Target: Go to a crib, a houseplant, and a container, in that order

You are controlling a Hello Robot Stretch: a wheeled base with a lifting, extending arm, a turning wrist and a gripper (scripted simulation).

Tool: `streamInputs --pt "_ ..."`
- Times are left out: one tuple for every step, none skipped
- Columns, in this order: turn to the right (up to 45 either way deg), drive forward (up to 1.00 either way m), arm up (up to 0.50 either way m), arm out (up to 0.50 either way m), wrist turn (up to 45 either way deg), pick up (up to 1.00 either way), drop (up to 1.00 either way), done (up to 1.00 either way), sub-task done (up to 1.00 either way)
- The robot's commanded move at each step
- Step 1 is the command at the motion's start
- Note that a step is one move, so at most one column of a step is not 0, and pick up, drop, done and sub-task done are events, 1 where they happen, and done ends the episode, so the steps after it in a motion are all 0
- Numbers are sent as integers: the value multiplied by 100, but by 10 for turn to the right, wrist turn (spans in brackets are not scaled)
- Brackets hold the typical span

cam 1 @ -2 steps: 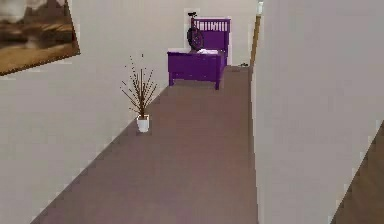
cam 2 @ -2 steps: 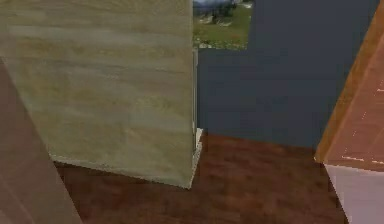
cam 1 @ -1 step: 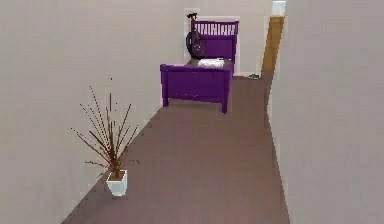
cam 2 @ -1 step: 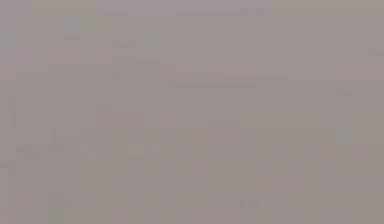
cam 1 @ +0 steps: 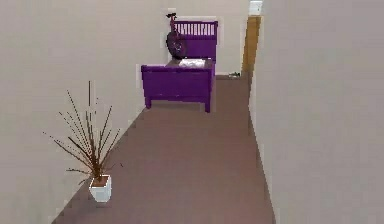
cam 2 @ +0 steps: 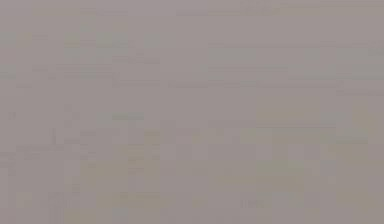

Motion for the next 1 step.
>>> streamInputs --pt "0 60 0 0 0 0 0 0 0"
